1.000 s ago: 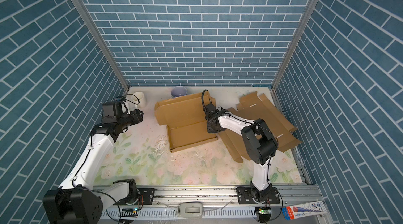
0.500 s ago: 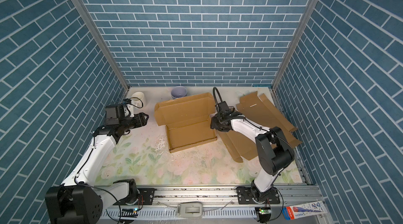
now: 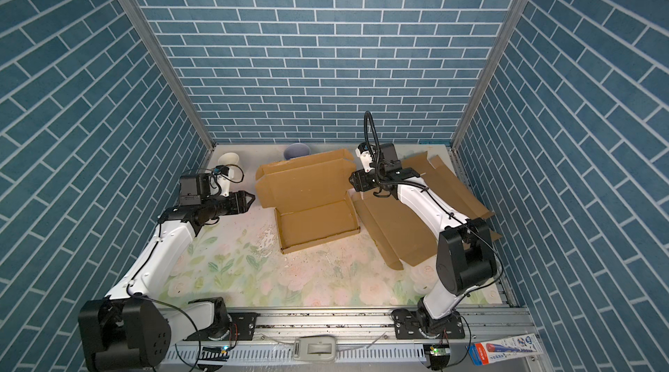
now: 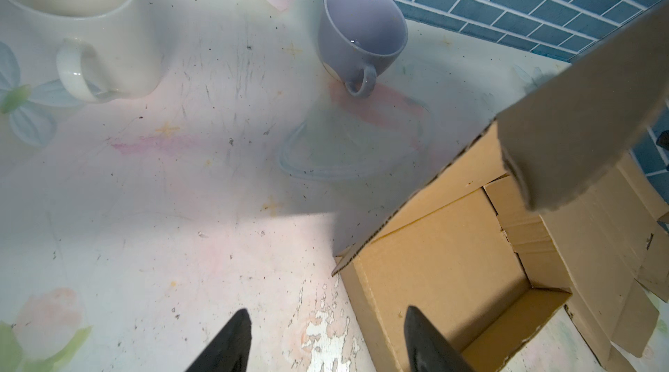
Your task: Fold the paper box
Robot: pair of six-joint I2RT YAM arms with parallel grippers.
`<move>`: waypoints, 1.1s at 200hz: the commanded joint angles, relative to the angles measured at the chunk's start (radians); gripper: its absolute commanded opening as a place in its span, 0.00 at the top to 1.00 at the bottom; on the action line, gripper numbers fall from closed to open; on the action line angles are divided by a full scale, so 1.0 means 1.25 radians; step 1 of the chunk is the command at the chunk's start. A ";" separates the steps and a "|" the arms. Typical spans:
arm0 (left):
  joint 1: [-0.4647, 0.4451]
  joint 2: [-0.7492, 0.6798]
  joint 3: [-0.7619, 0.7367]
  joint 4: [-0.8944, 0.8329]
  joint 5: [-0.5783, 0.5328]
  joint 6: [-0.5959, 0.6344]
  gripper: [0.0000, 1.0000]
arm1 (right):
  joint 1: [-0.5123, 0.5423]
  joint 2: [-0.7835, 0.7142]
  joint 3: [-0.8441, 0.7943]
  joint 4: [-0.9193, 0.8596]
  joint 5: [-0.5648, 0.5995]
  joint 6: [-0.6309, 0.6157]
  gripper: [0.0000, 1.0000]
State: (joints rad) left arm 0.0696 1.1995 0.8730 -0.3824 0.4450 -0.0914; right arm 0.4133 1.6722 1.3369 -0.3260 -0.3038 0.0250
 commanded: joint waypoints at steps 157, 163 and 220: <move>-0.067 0.171 0.023 0.241 0.066 0.016 0.64 | -0.077 0.201 0.188 -0.017 -0.399 -0.265 0.62; -0.067 0.173 0.025 0.241 0.068 0.015 0.68 | -0.076 0.198 0.182 -0.011 -0.395 -0.261 0.66; -0.082 0.164 0.038 0.268 0.052 -0.011 0.92 | -0.075 0.115 0.054 0.158 -0.327 -0.138 0.95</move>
State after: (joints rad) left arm -0.0181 1.4055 0.8841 -0.0822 0.5209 -0.0910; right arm 0.3202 1.8915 1.4864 -0.2451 -0.7441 -0.2119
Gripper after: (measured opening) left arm 0.099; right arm 0.088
